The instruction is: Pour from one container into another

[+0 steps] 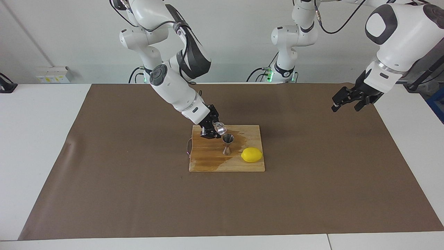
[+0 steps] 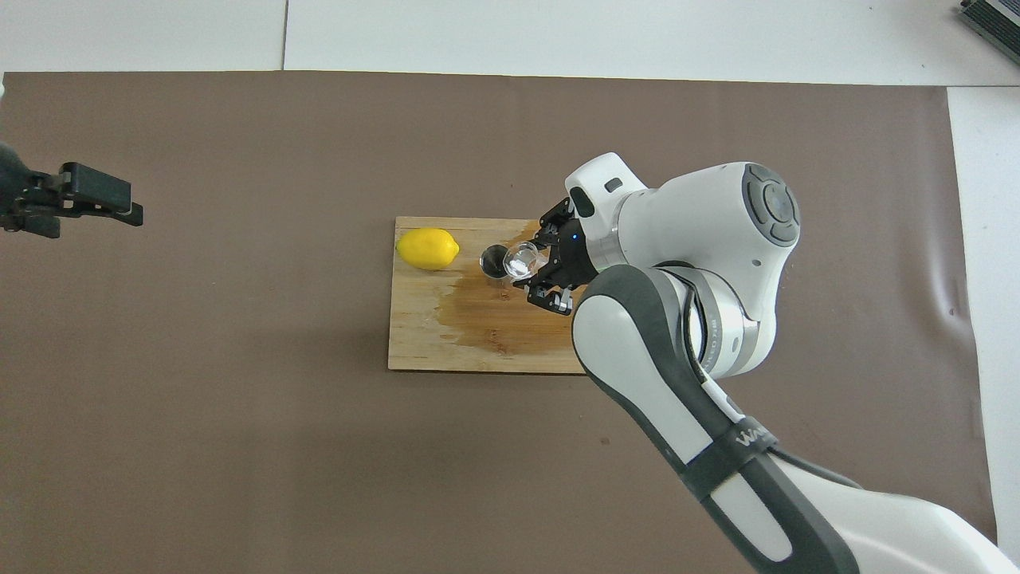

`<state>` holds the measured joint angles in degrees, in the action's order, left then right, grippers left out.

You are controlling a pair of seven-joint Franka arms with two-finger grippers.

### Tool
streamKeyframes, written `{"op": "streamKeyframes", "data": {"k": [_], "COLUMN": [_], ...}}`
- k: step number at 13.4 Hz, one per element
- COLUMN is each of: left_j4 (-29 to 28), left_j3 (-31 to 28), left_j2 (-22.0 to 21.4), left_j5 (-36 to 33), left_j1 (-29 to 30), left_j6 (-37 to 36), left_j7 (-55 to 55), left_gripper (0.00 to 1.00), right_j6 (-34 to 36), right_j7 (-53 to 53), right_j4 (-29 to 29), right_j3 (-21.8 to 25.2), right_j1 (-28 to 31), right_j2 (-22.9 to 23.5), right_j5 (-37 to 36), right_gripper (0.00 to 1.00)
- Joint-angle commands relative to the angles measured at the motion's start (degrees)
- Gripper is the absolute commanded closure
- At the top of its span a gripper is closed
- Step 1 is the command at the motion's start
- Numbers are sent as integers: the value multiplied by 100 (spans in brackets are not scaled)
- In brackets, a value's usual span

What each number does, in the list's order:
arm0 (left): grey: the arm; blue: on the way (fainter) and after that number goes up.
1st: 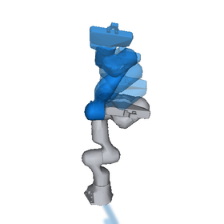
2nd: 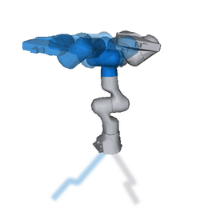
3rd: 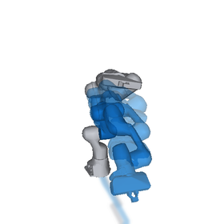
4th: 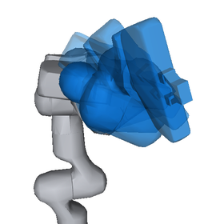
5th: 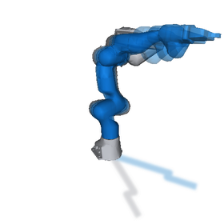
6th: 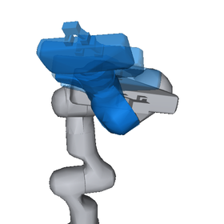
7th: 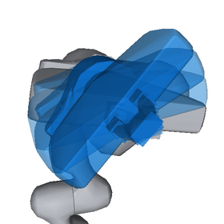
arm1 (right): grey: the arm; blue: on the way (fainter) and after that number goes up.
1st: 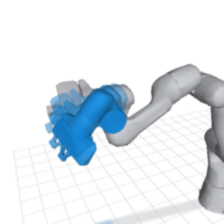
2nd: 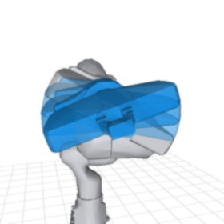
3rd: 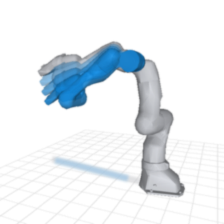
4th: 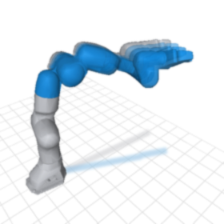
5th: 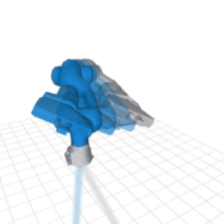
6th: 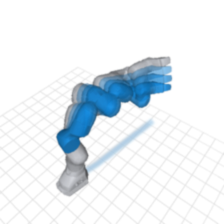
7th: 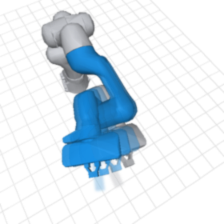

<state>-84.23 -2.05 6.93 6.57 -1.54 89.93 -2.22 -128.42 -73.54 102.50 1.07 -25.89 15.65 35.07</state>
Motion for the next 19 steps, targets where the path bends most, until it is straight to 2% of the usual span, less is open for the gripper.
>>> {"op": "streamKeyframes", "data": {"k": [1, 3, 8, 11, 14, 16, 19], "left_j4": [-198, -548, -1120, -1165, -1455, -1386, -965], "left_j3": [187, 231, 292, 301, 266, 240, 240], "left_j2": [-350, -587, -851, -852, -957, -905, -694], "left_j5": [-409, -464, -464, -516, -551, -560, -578], "left_j1": [189, 285, 391, 374, 329, 329, 373], "left_j6": [-388, -432, -363, -318, -64, -28, 156], "left_j7": [-59, -59, 3, 3, 3, 3, 3], "left_gripper": [0, 0, 0, 0, 0, 0, 0], "right_j6": [89, 90, 274, 265, 265, 274, 274], "right_j7": [217, 340, 358, 445, 560, 569, 779], "right_j4": [16, 16, -46, -63, -107, -107, -142], "right_j3": [25, 17, 34, 43, 43, 43, 43], "right_j1": [-82, -100, -92, -100, -127, -127, -127], "right_j2": [-62, -62, -62, -62, -53, -53, -53], "right_j5": [-273, -413, -466, -475, -527, -563, -677], "right_gripper": [100, 100, 100, 100, 100, 100, 100]}}
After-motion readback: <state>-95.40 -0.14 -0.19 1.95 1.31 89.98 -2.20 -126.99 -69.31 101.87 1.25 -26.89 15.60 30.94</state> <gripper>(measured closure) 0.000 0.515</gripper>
